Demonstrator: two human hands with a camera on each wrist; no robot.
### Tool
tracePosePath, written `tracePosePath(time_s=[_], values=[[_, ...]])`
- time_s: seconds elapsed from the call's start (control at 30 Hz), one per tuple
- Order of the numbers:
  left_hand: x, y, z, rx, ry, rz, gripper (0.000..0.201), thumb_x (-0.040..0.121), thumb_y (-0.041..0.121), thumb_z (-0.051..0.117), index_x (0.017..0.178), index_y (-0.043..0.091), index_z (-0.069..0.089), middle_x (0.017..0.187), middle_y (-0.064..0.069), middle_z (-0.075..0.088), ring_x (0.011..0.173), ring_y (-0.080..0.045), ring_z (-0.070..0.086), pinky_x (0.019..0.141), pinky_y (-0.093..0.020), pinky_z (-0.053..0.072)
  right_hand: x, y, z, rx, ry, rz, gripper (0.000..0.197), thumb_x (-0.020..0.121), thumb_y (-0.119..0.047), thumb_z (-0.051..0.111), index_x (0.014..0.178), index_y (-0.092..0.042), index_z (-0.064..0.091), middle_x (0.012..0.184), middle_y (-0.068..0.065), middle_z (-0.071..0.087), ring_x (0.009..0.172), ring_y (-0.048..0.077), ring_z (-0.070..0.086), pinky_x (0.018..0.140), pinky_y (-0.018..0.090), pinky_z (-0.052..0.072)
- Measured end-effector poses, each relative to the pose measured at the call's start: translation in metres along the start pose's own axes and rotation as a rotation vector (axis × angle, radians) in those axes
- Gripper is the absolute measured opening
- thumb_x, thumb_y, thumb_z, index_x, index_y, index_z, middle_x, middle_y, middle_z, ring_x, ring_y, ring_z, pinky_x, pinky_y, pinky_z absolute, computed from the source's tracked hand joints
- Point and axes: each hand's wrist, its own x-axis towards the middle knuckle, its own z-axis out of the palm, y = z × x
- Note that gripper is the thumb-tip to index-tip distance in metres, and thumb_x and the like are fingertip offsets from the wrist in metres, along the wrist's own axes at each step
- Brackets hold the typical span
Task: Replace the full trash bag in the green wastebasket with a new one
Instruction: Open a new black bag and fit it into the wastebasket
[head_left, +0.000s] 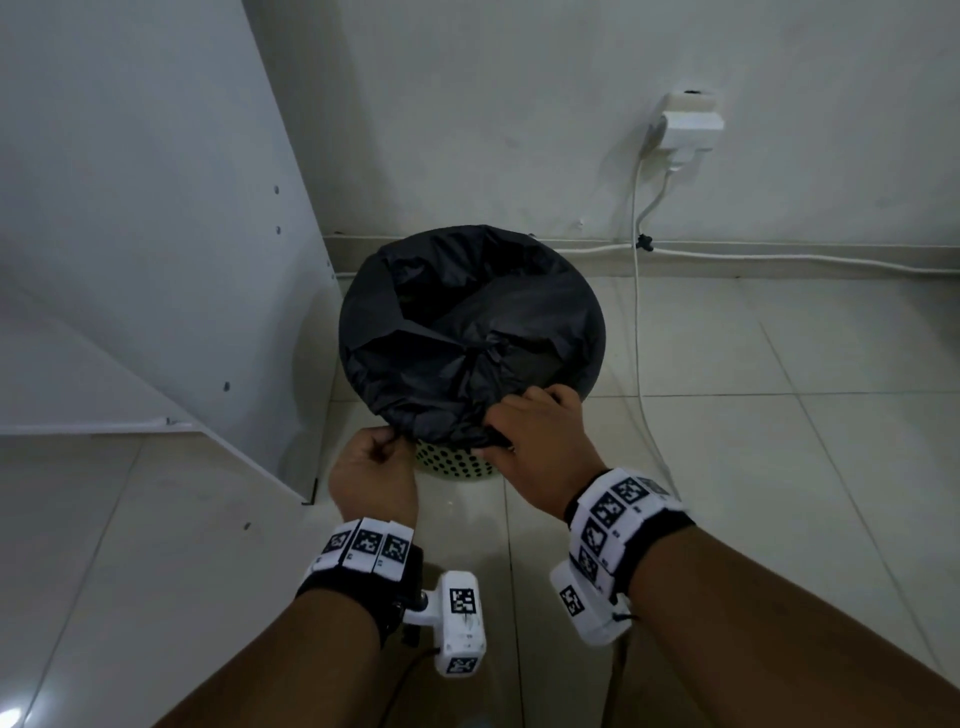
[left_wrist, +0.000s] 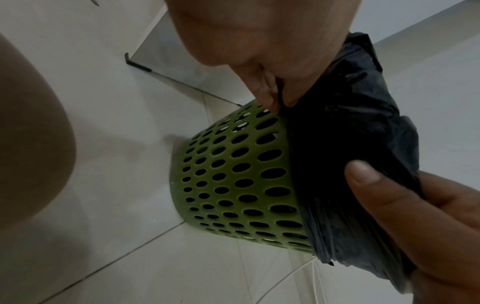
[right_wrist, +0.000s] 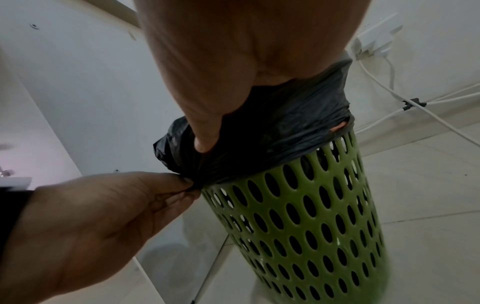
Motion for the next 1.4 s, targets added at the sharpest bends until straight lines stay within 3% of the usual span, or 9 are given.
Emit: tracePosePath(time_s=[0.13,0.3,0.53,0.67,0.83,1.0,1.13,1.23,1.4], values=[[0.007,0.003,0.008,0.005,-0.013,-0.033,0.006,0.086,0.017,0.073,0.082,0.018,0.069,0.078,0.001,0.068,0.073,-0.013,0.061,0.068,-0.016,0.045,0.002,-0.003,0.001,0.022,0.003,0.048,0.024,0.083,-0.049,0.06,0.084,-0.025,0.06,0.077,-0.008,0.058,0.08,0.021,0.053,0.086,0.036,0.025],[0.012,0.006,0.017,-0.079,-0.012,-0.199,0.008,0.085,0.016,0.067,0.08,0.012,0.072,0.075,-0.008,0.07,0.07,-0.025,0.06,0.069,-0.032,0.049,0.003,-0.005,0.005,-0.019,0.02,0.084,0.022,0.081,-0.048,0.063,0.082,-0.027,0.06,0.076,-0.008,0.059,0.078,0.02,0.054,0.082,0.036,0.025],[-0.006,0.038,0.013,-0.558,-0.162,-0.351,0.022,0.092,0.031,0.07,0.094,0.01,0.077,0.088,0.002,0.077,0.082,-0.006,0.07,0.078,-0.018,0.054,0.009,-0.013,0.009,-0.031,0.103,0.089,0.022,0.078,-0.045,0.048,0.079,-0.025,0.059,0.073,-0.006,0.059,0.072,0.023,0.055,0.077,0.037,0.025],[-0.01,0.044,0.015,-0.465,-0.166,-0.264,0.029,0.083,0.026,0.08,0.104,0.007,0.078,0.09,0.003,0.076,0.066,0.007,0.067,0.056,-0.004,0.047,0.01,-0.015,0.008,-0.007,0.091,0.105,0.028,0.082,-0.049,0.044,0.079,-0.025,0.058,0.073,-0.006,0.059,0.072,0.023,0.053,0.078,0.039,0.026],[-0.008,0.048,0.022,-0.337,-0.102,-0.269,0.019,0.084,0.027,0.078,0.096,0.013,0.076,0.088,-0.002,0.075,0.067,-0.006,0.062,0.057,-0.016,0.05,0.012,-0.015,0.007,0.005,0.069,0.09,0.018,0.082,-0.042,0.06,0.081,-0.023,0.059,0.074,-0.005,0.059,0.074,0.025,0.054,0.078,0.037,0.024],[-0.008,0.051,0.032,-0.306,-0.021,-0.281,0.014,0.082,0.028,0.077,0.084,0.013,0.076,0.073,-0.001,0.071,0.061,-0.012,0.059,0.053,-0.02,0.045,0.002,0.01,-0.008,-0.003,-0.041,0.065,0.039,0.081,-0.057,0.054,0.104,-0.028,0.066,0.101,-0.007,0.065,0.106,0.021,0.055,0.102,0.042,0.023],[-0.006,0.05,0.033,-0.296,-0.043,-0.281,0.011,0.085,0.028,0.074,0.09,0.018,0.074,0.077,0.006,0.068,0.066,-0.004,0.059,0.046,-0.007,0.042,-0.008,0.027,-0.008,-0.088,0.011,0.12,0.043,0.079,-0.068,0.05,0.087,-0.029,0.064,0.091,-0.009,0.061,0.104,0.023,0.054,0.109,0.055,0.022],[-0.006,0.048,0.034,-0.304,-0.048,-0.25,0.023,0.086,0.029,0.074,0.108,0.021,0.075,0.085,0.013,0.069,0.074,0.006,0.06,0.055,-0.005,0.045,-0.004,0.025,-0.005,-0.068,0.051,0.121,0.04,0.079,-0.067,0.051,0.079,-0.028,0.058,0.08,-0.01,0.055,0.095,0.022,0.054,0.107,0.055,0.024],[0.005,0.047,0.039,-0.227,-0.006,-0.177,0.055,0.082,0.032,0.074,0.133,0.015,0.06,0.092,0.012,0.069,0.094,-0.011,0.068,0.079,-0.023,0.05,-0.001,0.027,-0.003,-0.058,0.047,0.113,0.042,0.079,-0.068,0.048,0.079,-0.028,0.058,0.078,-0.014,0.047,0.09,0.02,0.055,0.103,0.052,0.028]])
